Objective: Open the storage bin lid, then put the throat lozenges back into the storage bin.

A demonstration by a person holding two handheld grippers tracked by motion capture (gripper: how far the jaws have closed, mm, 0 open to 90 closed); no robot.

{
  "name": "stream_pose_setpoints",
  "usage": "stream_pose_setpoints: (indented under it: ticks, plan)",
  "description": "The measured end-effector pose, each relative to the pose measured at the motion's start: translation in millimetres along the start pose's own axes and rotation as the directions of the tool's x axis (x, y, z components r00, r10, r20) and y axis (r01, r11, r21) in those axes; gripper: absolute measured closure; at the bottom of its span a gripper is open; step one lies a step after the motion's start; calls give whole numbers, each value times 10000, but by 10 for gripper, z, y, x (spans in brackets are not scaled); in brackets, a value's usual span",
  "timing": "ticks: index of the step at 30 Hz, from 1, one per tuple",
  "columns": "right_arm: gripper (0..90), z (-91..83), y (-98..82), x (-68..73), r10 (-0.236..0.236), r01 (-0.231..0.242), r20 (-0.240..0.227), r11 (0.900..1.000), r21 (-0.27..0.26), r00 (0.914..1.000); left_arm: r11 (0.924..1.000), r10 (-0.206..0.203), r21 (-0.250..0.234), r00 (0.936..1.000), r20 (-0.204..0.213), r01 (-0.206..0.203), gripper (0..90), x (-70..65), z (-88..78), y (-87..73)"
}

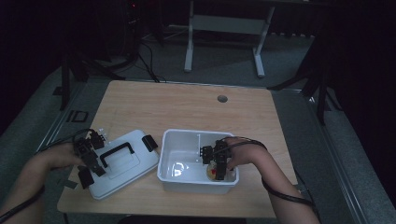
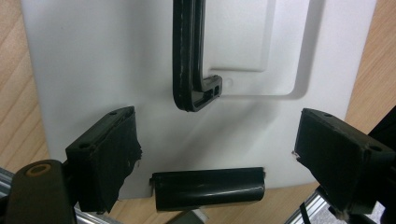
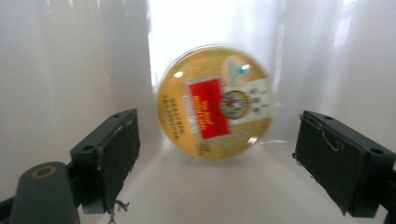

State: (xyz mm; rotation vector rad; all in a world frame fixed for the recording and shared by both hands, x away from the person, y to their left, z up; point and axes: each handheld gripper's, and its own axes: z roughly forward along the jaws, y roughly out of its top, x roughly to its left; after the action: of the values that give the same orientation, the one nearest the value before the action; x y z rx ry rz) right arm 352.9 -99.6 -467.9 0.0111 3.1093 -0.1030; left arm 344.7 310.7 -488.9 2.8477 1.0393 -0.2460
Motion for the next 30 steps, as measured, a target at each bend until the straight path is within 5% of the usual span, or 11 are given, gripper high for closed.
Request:
stream_pose_setpoints:
  ticks: [9,14,22,30]
  plan:
    - [110,-334,-151,-35,393,-348,378,9930,-1131,9985,10000,36,14,10000,4,-36,132,-8,13,0]
    - [111,-585,-311,-36,659,-573,379,9791,-1951,9971,10000,14,35,10000,36,-14,132,-6,20,-15]
    - [113,-915,-691,5,1045,-842,677,9637,-2535,9922,10000,32,-3,10000,27,-32,132,-10,-5,-36]
    - [114,-840,-1212,66,1576,-1307,939,9609,-2441,9830,9996,226,147,9997,-89,-225,133,-27,23,-46]
